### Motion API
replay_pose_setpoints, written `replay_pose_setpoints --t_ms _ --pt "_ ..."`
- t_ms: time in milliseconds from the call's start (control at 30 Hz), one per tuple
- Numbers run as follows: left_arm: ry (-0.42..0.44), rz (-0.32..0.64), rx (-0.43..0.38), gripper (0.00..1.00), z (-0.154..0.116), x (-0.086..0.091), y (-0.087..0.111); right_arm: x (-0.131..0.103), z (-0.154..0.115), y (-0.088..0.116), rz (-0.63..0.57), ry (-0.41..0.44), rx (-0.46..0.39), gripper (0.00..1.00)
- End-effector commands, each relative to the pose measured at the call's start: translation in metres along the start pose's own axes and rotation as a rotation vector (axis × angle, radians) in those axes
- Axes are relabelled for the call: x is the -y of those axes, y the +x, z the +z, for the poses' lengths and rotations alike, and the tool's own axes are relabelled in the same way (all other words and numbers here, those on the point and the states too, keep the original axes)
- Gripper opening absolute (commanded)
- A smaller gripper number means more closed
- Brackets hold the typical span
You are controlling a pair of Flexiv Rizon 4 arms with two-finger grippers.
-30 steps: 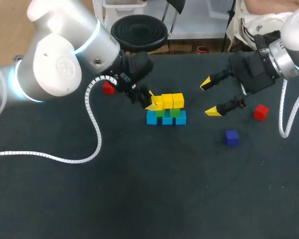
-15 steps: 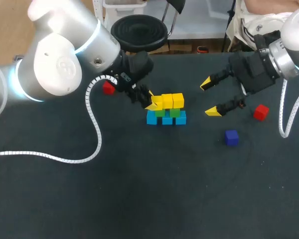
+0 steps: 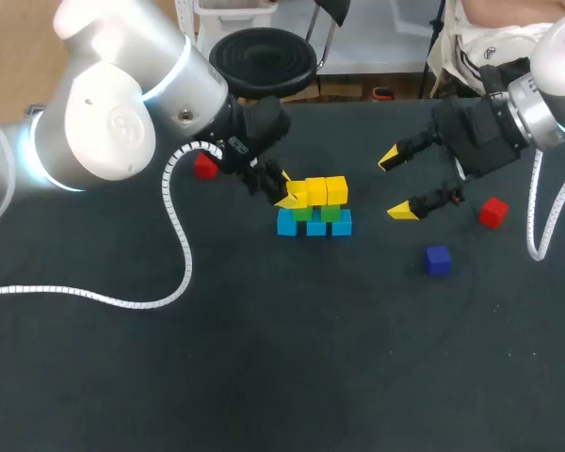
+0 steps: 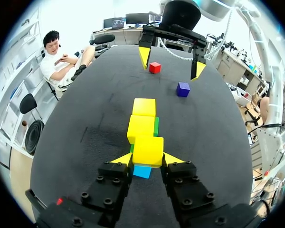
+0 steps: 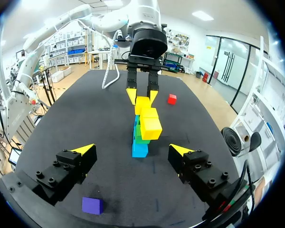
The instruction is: Place the blue cubes, place green cubes on the blue cubes, place the yellow cubes on the green cubes, then place the red cubes on the yellow cubes, and place purple cube on the red cubes.
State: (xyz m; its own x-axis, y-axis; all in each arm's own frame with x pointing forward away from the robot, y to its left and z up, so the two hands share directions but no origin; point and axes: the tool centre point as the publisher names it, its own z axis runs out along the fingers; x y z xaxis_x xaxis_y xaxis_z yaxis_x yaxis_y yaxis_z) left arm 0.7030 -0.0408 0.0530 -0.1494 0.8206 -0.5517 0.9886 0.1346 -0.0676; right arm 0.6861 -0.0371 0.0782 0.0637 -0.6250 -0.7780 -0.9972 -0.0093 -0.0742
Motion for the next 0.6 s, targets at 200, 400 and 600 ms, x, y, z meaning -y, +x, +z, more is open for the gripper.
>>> replay_pose_setpoints --t_ms 200,400,600 --pt "0.004 -0.002 -0.007 0.00 0.0017 -0.0023 -0.0020 -0.0005 -0.0002 0.0001 -0.001 0.001 0.001 1.00" --pt "0.006 -0.002 -0.008 0.00 0.0024 -0.0022 -0.0024 -0.0005 -0.0002 0.0001 -0.001 0.001 0.001 1.00" --pt "0.006 -0.005 -0.011 0.00 0.0027 -0.0020 -0.0015 -0.0005 -0.0002 0.0001 -0.001 0.001 0.001 1.00"
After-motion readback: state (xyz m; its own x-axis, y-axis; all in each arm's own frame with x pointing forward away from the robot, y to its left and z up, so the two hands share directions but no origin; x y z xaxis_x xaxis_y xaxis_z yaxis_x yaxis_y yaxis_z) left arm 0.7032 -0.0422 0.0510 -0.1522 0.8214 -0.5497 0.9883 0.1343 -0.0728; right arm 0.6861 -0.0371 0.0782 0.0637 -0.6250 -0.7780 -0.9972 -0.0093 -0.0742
